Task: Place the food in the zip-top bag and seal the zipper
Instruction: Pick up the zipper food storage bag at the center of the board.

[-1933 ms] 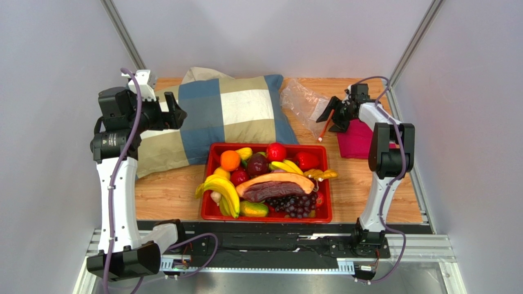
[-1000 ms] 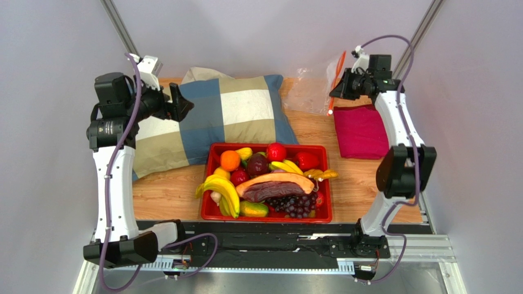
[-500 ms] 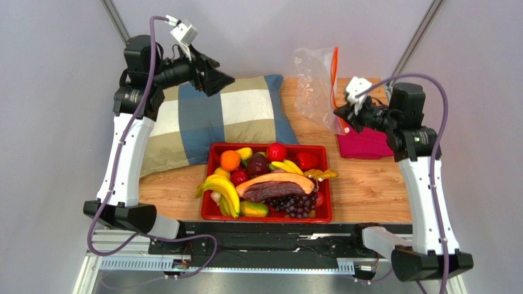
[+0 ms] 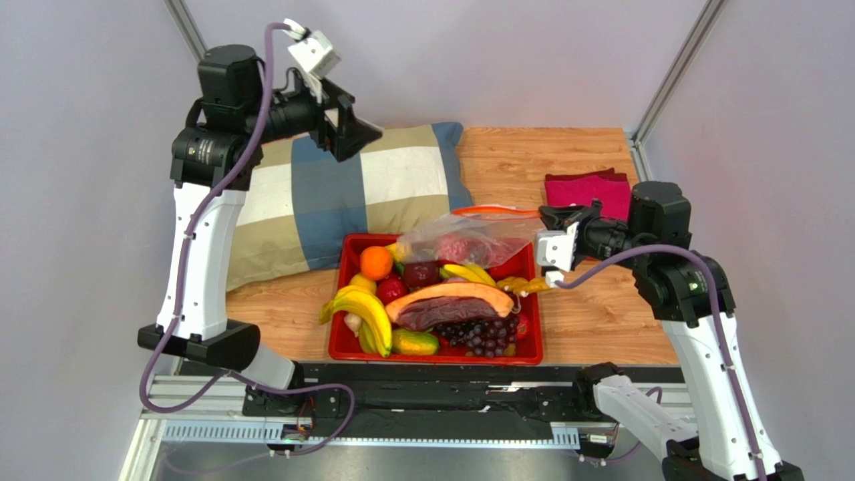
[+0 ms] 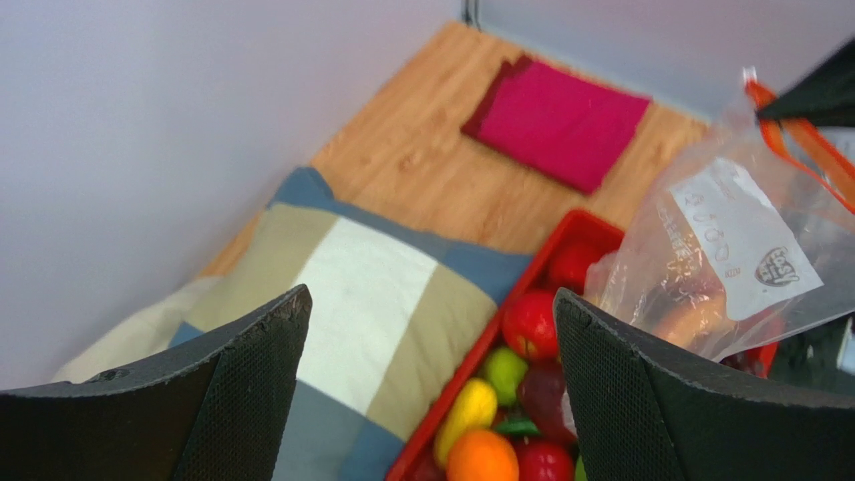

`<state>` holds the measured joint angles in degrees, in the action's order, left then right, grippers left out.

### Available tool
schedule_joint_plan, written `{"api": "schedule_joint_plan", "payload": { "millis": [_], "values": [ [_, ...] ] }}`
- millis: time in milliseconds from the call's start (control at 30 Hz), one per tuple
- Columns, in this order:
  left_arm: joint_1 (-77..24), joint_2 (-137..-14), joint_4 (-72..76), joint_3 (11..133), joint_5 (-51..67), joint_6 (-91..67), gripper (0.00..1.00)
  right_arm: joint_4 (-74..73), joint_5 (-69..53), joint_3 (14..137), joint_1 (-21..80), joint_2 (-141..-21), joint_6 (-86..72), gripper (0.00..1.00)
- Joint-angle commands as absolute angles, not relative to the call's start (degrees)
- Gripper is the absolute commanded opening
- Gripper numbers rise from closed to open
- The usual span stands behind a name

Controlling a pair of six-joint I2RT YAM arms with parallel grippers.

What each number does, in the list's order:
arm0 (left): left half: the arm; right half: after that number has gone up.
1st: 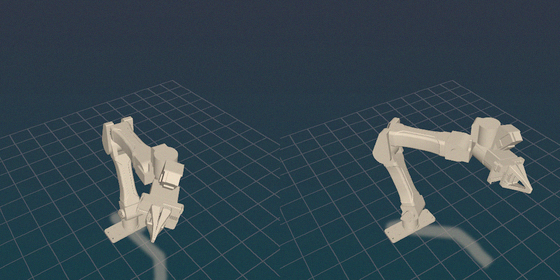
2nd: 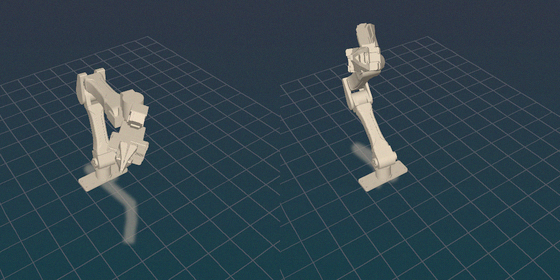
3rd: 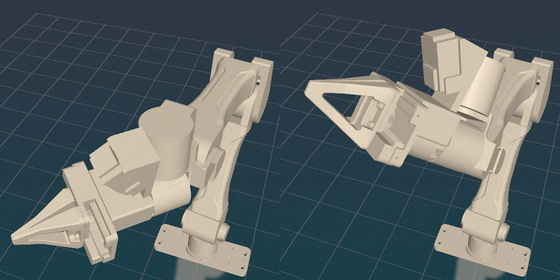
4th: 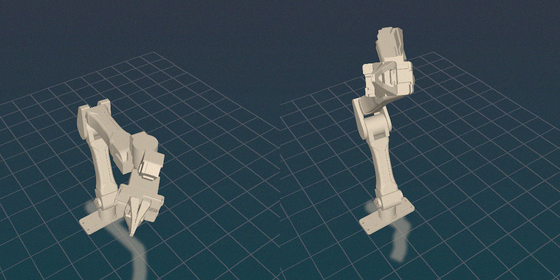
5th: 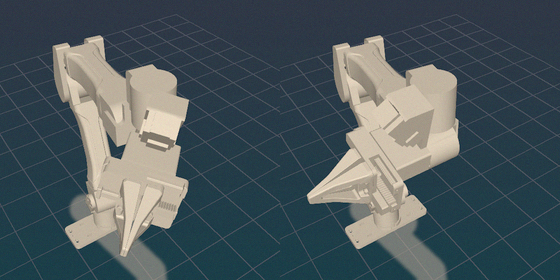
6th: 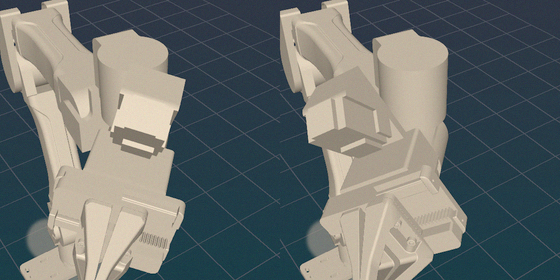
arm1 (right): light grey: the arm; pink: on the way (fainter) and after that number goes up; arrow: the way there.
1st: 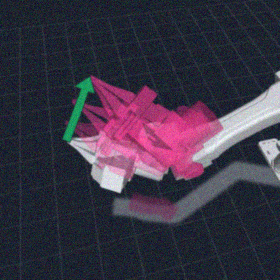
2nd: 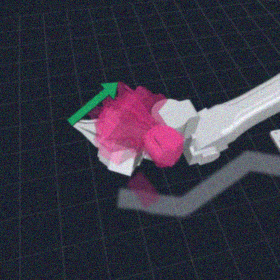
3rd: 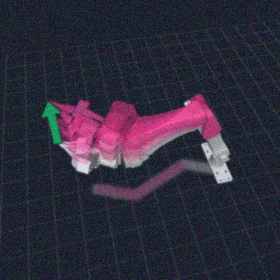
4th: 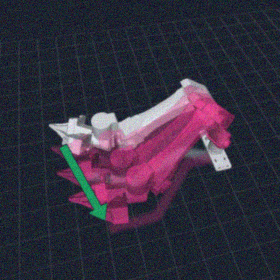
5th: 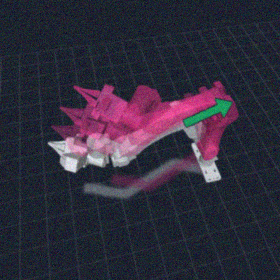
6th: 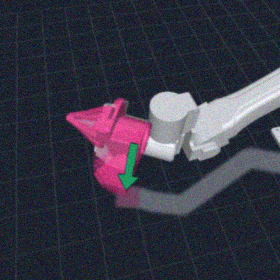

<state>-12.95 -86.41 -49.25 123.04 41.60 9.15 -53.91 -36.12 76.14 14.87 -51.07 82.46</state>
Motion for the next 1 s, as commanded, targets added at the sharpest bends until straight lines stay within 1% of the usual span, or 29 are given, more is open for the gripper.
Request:
{"api": "schedule_joint_plan", "payload": {
  "millis": [0,33,67,133,167,200,267,333,467,533,567,600,633,667,700,800,967],
  "values": [
    [-20.1,-86.4,-68.7,130.3,34.4,22.9,0.93,-42.8,-28.3,73.3,22.1,-51.1,91.0,0.00],
    [-22.2,-87.4,-70.6,131.6,33.8,23.4,0.93,-41.2,-26.8,72.5,23.9,-51.2,92.2,0.00],
    [-22.8,-88.1,-73.3,133.1,33.3,23.2,0.93,-37.3,-24.5,70.5,26.6,-51.2,93.1,0.00],
    [-23.6,-90.0,-74.9,137.0,33.4,21.2,0.93,-32.2,-22.9,67.7,28.7,-50.7,95.0,0.00],
    [-24.2,-90.6,-76.0,138.1,33.7,20.5,0.93,-26.4,-20.9,65.8,30.8,-50.5,97.2,0.00],
    [-24.7,-91.1,-76.5,139.2,34.9,19.4,0.93,-24.0,-20.0,63.3,32.2,-50.4,98.3,0.00],
    [-26.9,-91.8,-77.1,138.9,35.4,18.3,0.93,-18.6,-18.8,61.5,34.7,-50.1,100.3,0.00],
    [-28.4,-92.5,-77.3,138.2,37.1,16.3,0.93,-16.6,-17.8,60.2,36.4,-50.2,101.9,0.00],
    [-33.6,-93.3,-77.8,138.1,36.1,14.4,0.93,-15.1,-15.0,60.3,40.2,-51.1,104.5,0.00],
    [-38.6,-93.3,-78.5,137.6,30.5,16.3,0.93,-15.3,-14.5,60.6,41.0,-51.4,104.8,0.00],
    [-40.6,-93.3,-79.2,137.4,28.0,17.5,0.92,-15.4,-14.5,60.6,41.3,-51.6,104.9,0.00],
    [-42.3,-93.2,-79.3,136.4,21.9,19.2,0.91,-15.0,-14.5,60.4,41.5,-51.7,105.0,0.00],
    [-44.7,-93.0,-79.2,135.8,19.1,19.6,0.86,-14.9,-14.3,60.4,41.7,-51.7,105.2,0.00],
    [-45.3,-93.0,-79.1,135.4,17.4,19.9,0.85,-14.7,-13.9,60.3,42.2,-51.9,105.2,0.00],
    [-45.7,-93.3,-79.1,135.4,15.9,19.8,0.79,-14.7,-13.9,60.3,42.4,-51.9,105.1,0.00],
    [-46.0,-93.9,-79.5,135.9,14.6,18.5,0.70,-14.1,-13.6,60.0,42.9,-51.9,105.1,0.00],
    [-46.7,-94.5,-80.2,134.7,14.2,17.5,0.69,-13.4,-13.4,60.2,43.3,-52.6,105.2,0.00]
  ]
}}
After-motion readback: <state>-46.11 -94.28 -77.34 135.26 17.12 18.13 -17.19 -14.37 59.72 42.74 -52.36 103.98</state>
